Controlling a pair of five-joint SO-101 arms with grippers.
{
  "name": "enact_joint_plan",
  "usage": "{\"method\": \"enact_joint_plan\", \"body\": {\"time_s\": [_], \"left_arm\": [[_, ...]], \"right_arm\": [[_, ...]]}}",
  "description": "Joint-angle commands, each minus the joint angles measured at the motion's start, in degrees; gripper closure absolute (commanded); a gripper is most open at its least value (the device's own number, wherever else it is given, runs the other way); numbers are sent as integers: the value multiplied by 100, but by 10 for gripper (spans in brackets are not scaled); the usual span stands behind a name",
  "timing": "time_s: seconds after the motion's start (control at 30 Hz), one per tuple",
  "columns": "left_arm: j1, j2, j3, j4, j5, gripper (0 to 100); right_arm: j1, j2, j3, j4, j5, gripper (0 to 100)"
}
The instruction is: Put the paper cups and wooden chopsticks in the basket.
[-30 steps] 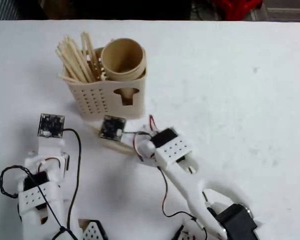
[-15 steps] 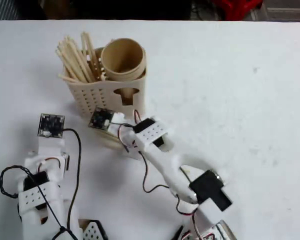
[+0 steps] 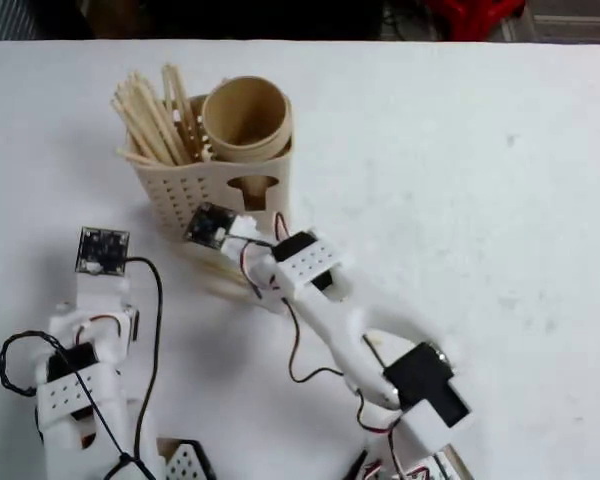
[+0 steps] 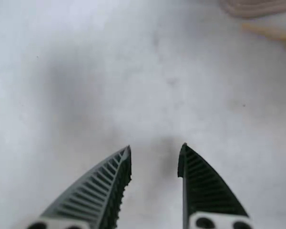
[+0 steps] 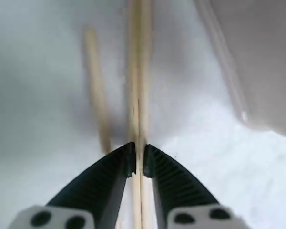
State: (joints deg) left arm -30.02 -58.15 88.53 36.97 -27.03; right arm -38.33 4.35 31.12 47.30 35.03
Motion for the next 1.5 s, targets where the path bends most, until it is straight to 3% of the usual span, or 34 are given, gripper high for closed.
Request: {"method": "enact_joint_plan", "body": {"time_s": [0.0,0.33,0.57,0.8,1.13,1.3,1.47], "left_arm": [[57,-110,-35,-88,53,827],[57,-110,-35,-88,53,827],[57,-110,-35,-88,53,827],[57,-110,-35,-88,53,827],[57,-110,-35,-88,53,827],[57,-110,-35,-88,53,827],[57,-110,-35,-88,53,827]], "right_arm": [[31,-558,-9,110,-88,982],[-57,-1508,774,110,-105,980],[-787,-1508,1081,101,-53,979],[-910,-1244,1160,-198,-53,846],[-681,-189,615,-251,-53,860],[-690,-189,615,-215,-53,991],[-664,-426,615,-40,-62,981]]}}
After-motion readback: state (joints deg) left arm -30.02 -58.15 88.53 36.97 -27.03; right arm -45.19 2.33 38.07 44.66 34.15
